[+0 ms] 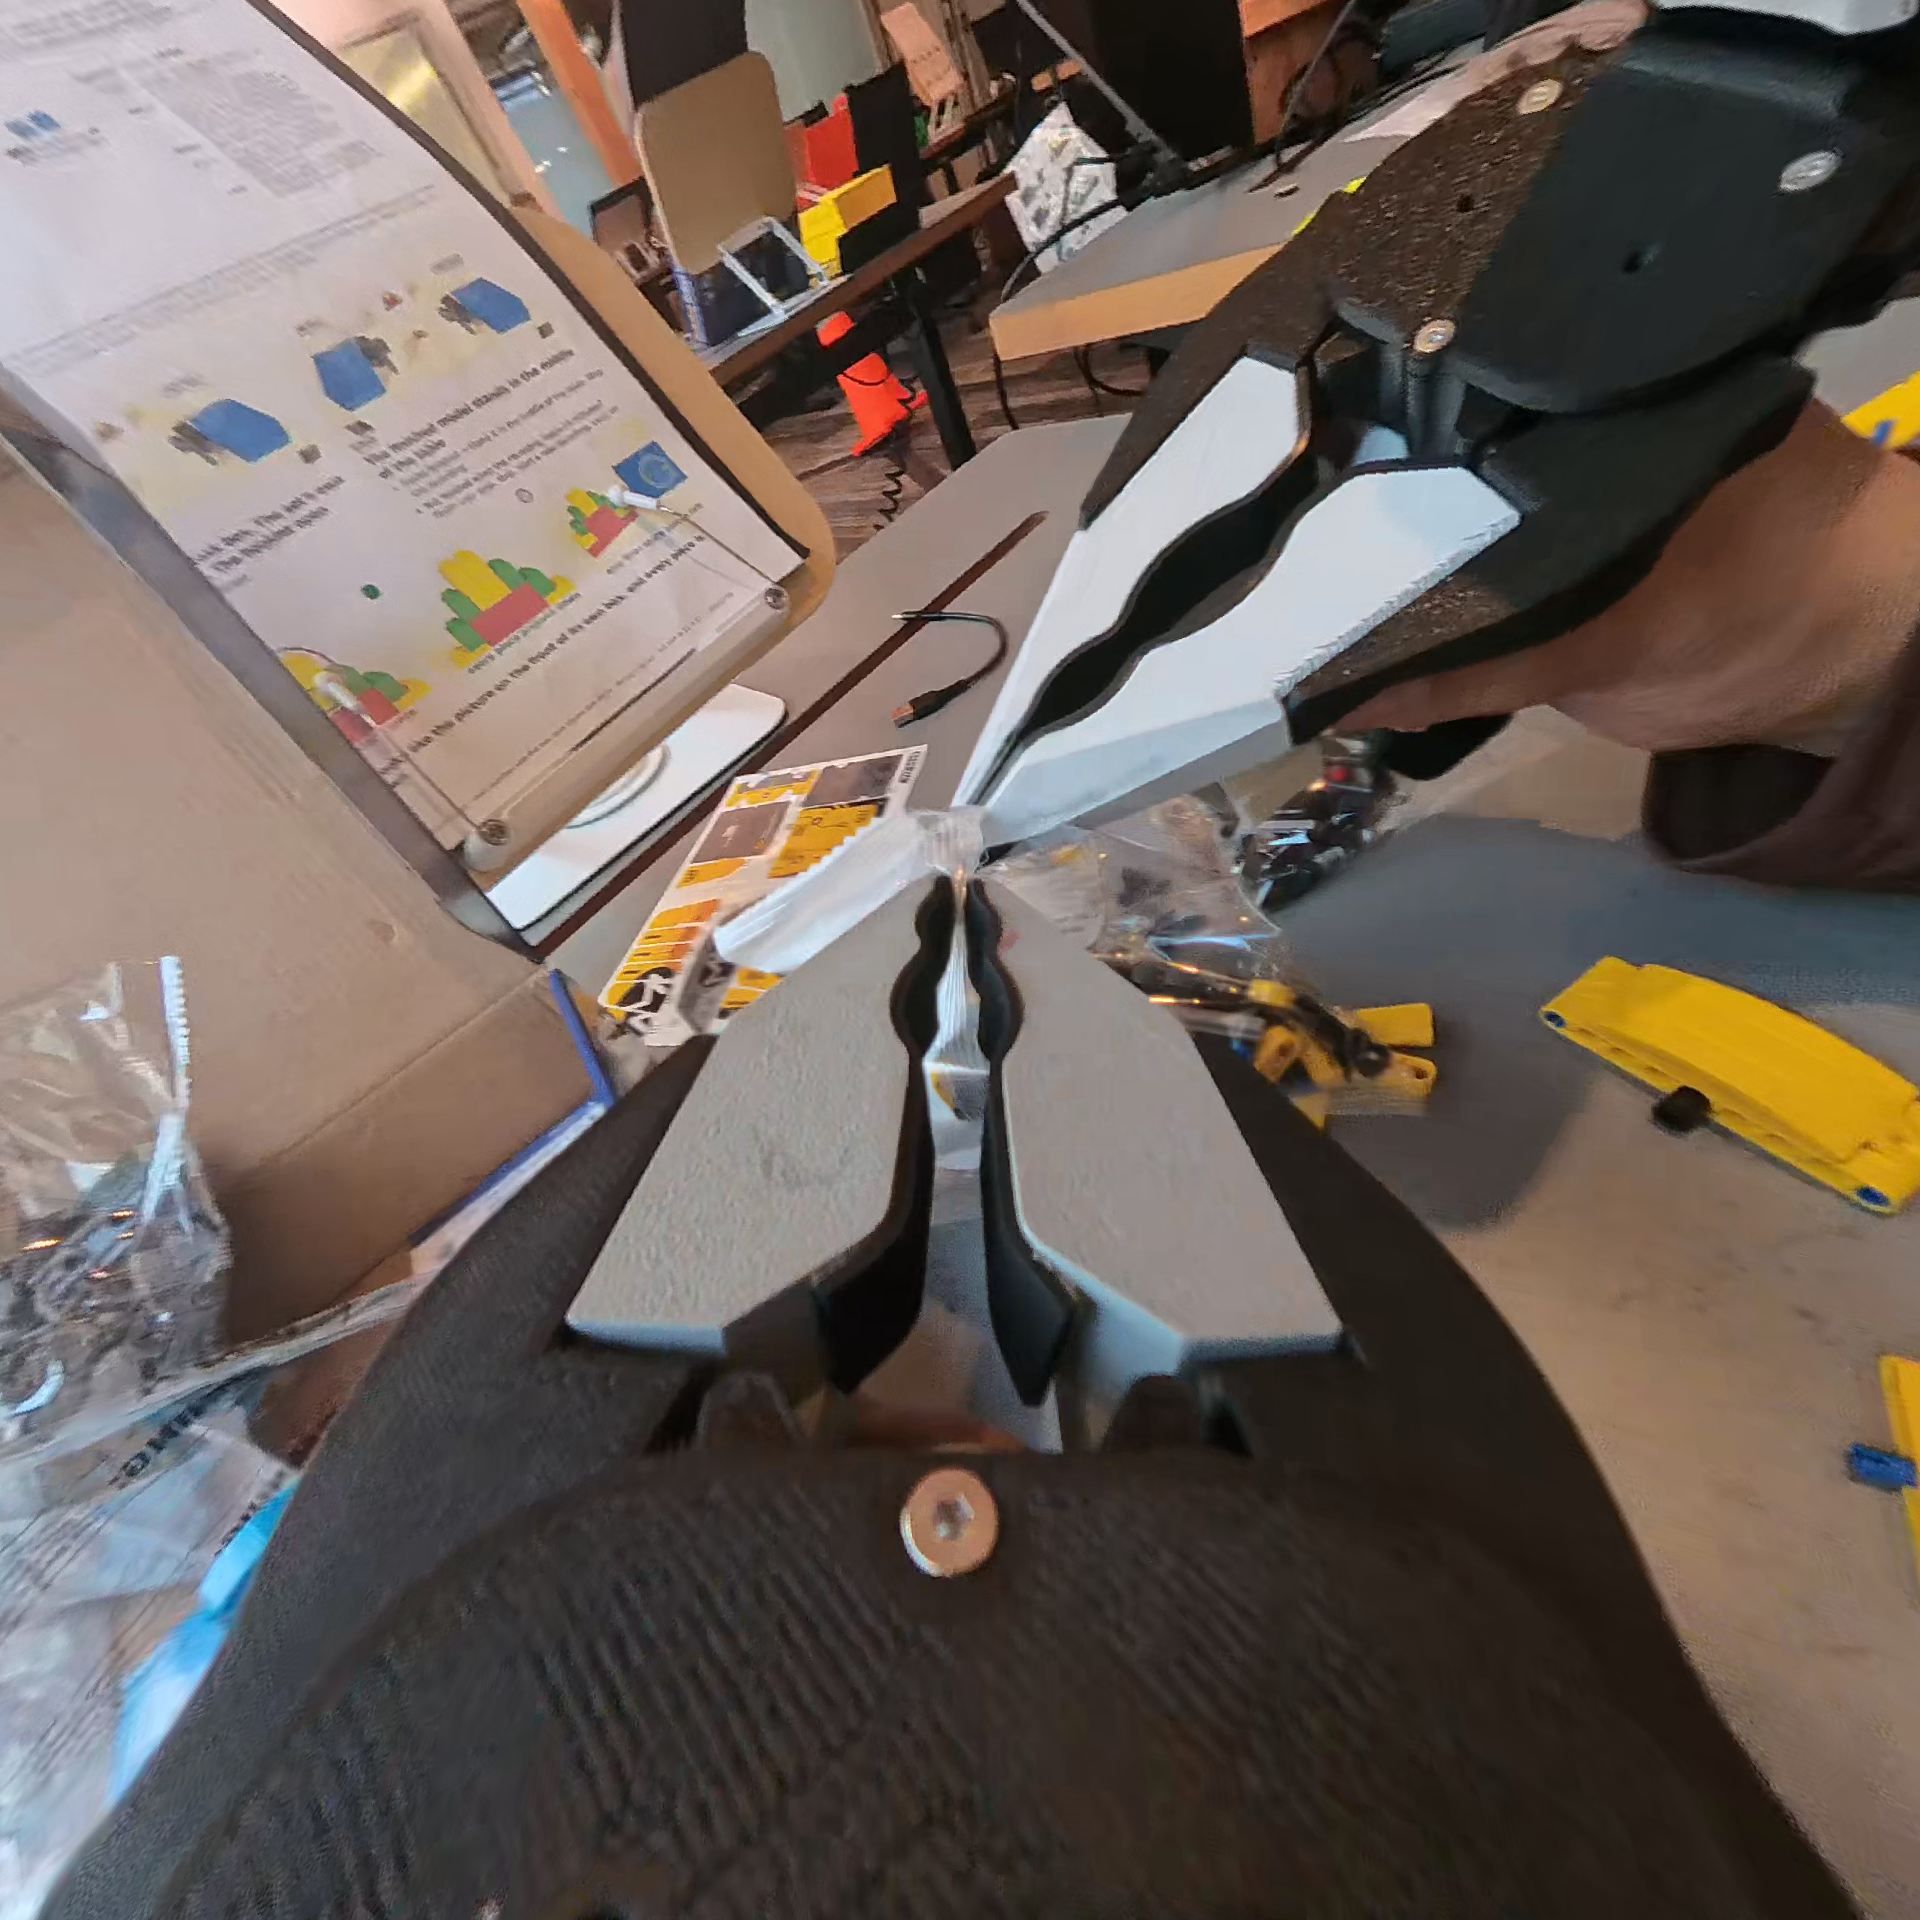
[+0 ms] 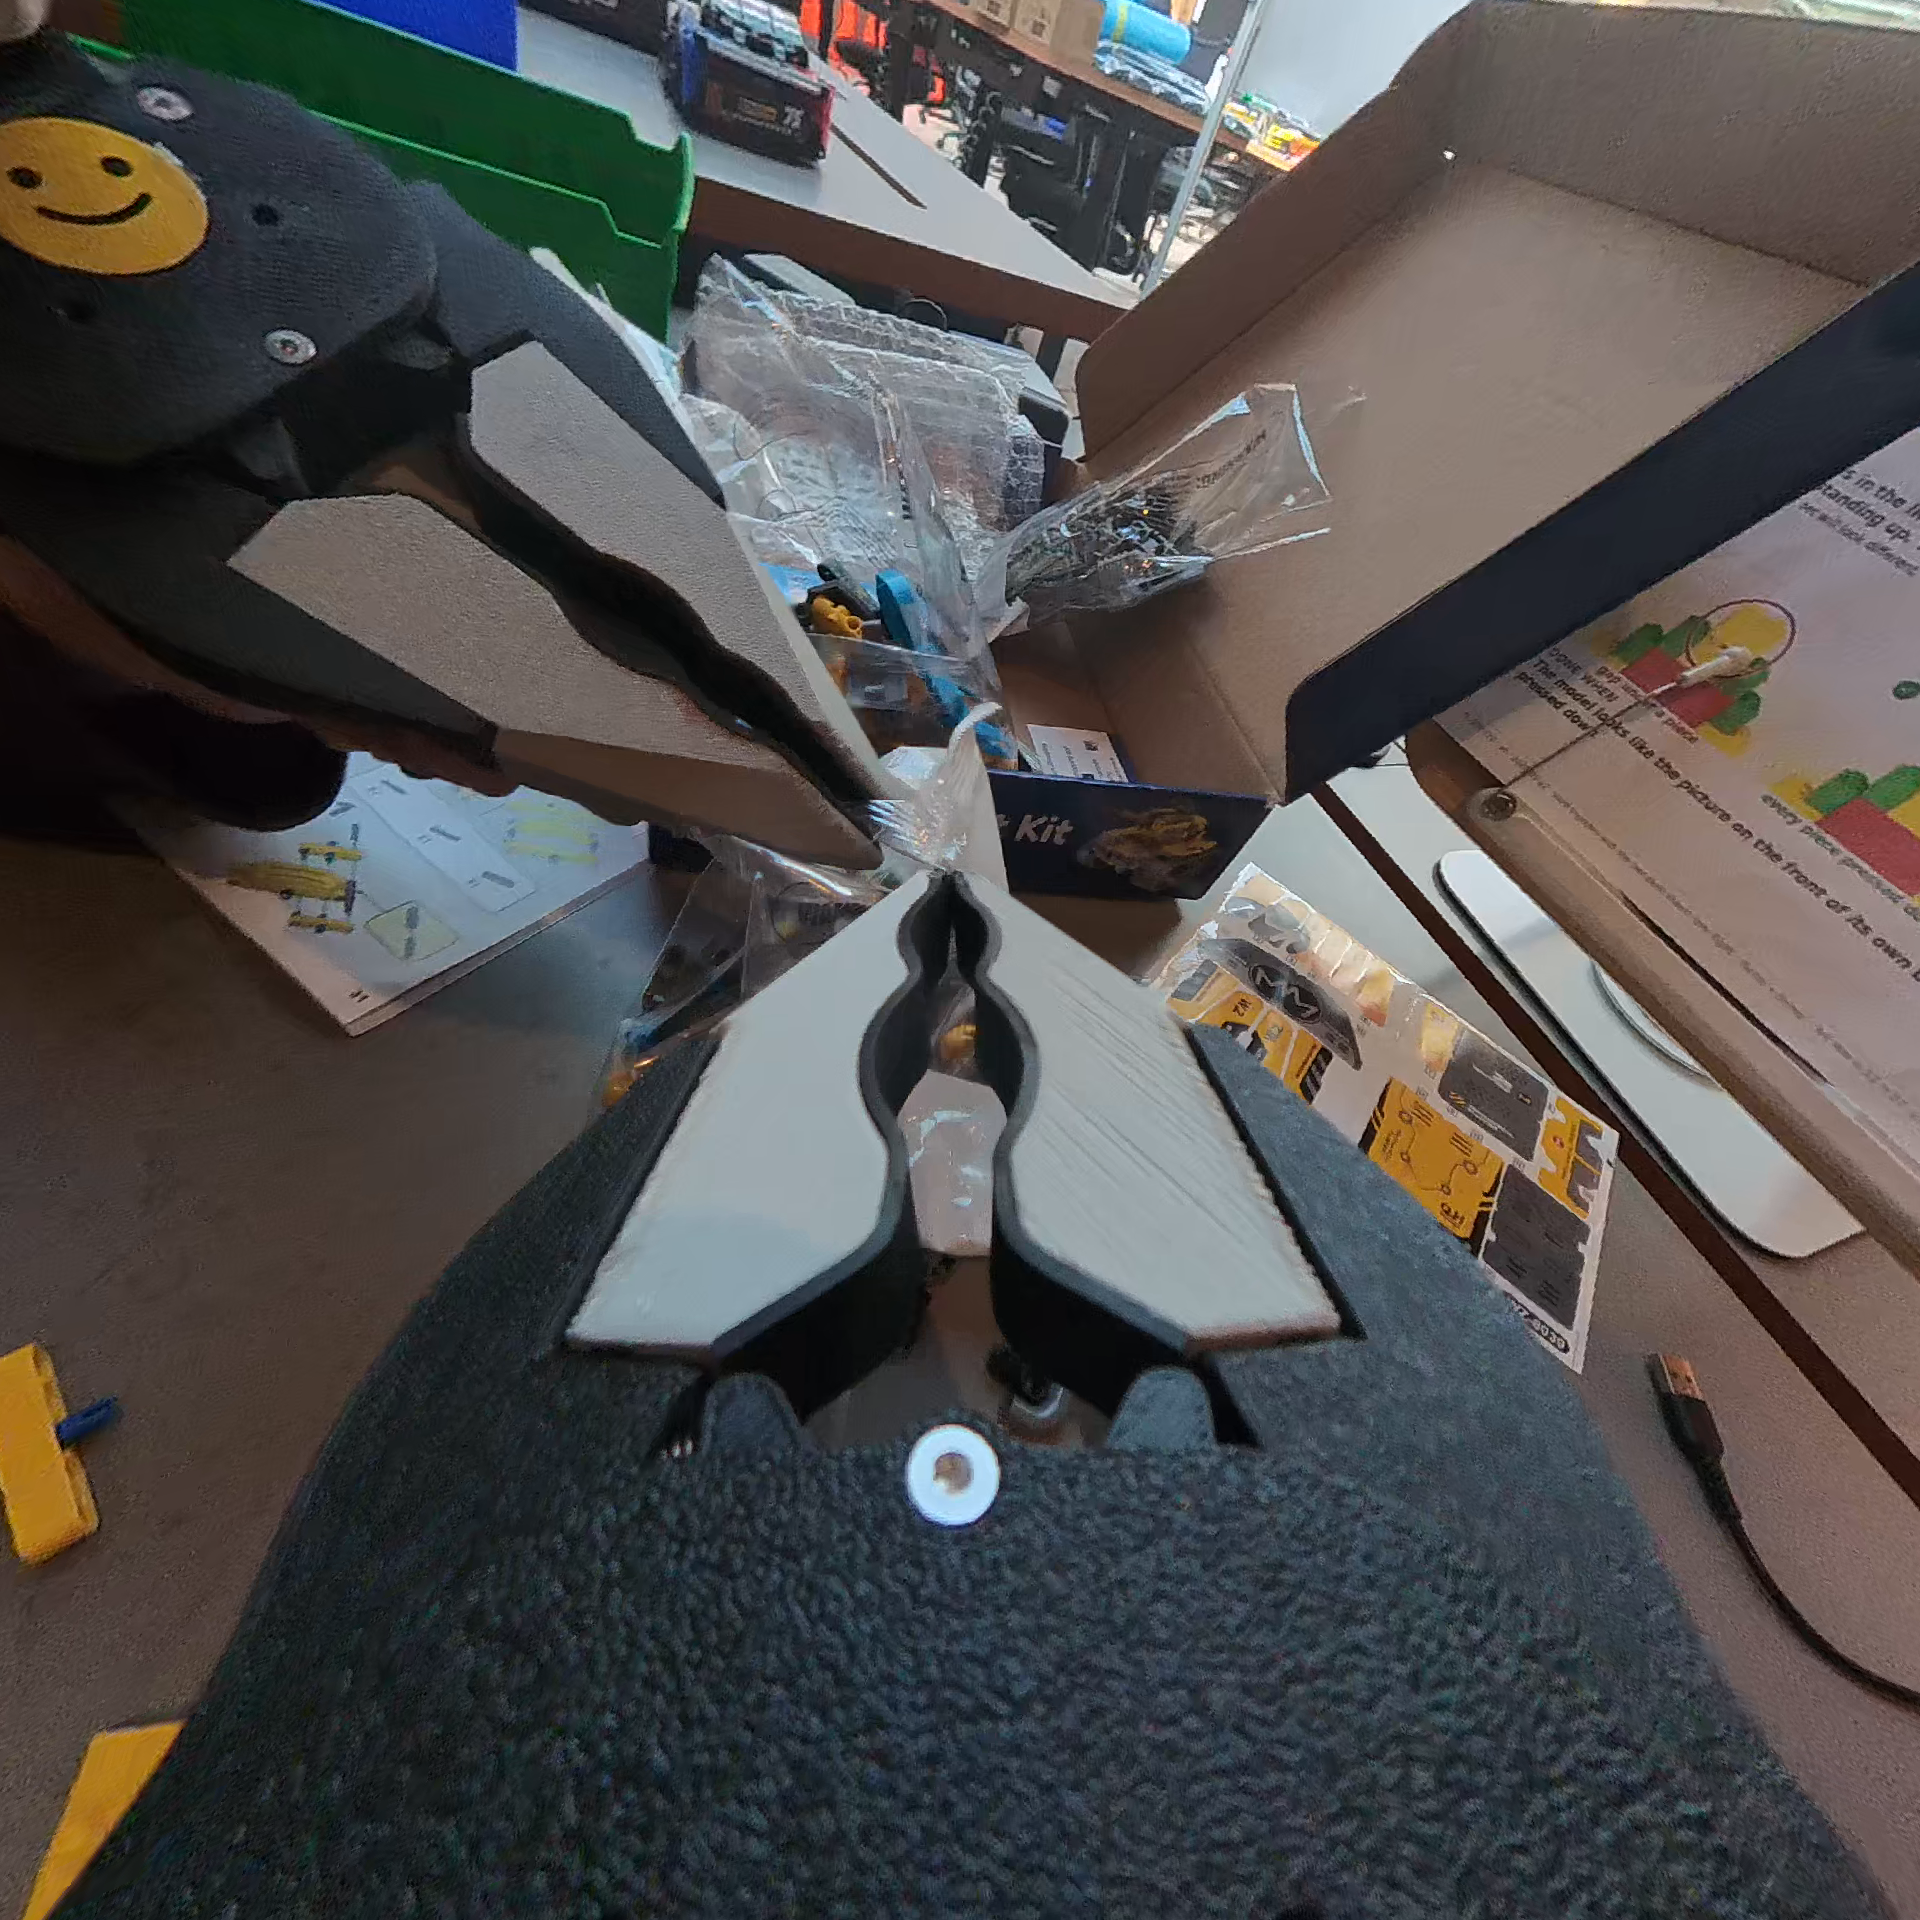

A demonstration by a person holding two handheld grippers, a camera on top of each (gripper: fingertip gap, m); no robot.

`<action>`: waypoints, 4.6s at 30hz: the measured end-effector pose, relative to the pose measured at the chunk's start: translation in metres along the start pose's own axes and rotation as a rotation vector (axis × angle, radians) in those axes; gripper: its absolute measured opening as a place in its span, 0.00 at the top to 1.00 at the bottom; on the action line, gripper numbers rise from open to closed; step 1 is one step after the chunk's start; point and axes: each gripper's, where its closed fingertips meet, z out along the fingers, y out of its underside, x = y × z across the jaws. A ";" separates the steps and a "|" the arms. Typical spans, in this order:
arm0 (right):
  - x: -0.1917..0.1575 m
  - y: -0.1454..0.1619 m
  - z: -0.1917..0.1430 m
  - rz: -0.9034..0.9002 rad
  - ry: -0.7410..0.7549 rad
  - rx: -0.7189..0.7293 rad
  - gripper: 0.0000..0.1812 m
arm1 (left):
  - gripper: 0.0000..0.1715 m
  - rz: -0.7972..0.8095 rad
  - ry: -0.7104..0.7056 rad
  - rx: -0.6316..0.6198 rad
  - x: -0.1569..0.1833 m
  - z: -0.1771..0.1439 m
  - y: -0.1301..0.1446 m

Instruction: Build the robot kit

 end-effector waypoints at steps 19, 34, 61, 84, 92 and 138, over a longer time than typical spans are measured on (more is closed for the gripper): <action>0.034 -0.019 0.015 0.443 0.153 0.161 1.00 | 1.00 0.073 -0.288 0.078 -0.021 0.002 -0.020; 0.056 -0.008 -0.002 0.459 0.144 0.174 1.00 | 1.00 -0.120 -0.192 0.117 -0.026 -0.004 -0.014; -0.001 -0.010 0.018 0.277 -0.102 0.076 1.00 | 0.96 -0.194 0.045 0.065 -0.015 -0.005 -0.001; 0.019 -0.019 0.032 0.559 0.054 0.184 1.00 | 1.00 0.223 -0.344 0.001 -0.029 -0.002 -0.007; 0.081 0.006 -0.016 0.695 0.193 0.278 1.00 | 1.00 0.204 -0.204 0.187 0.028 -0.011 -0.050; -0.019 0.007 -0.066 0.398 -0.537 0.044 0.94 | 1.00 -0.253 0.572 -0.020 0.064 -0.025 0.006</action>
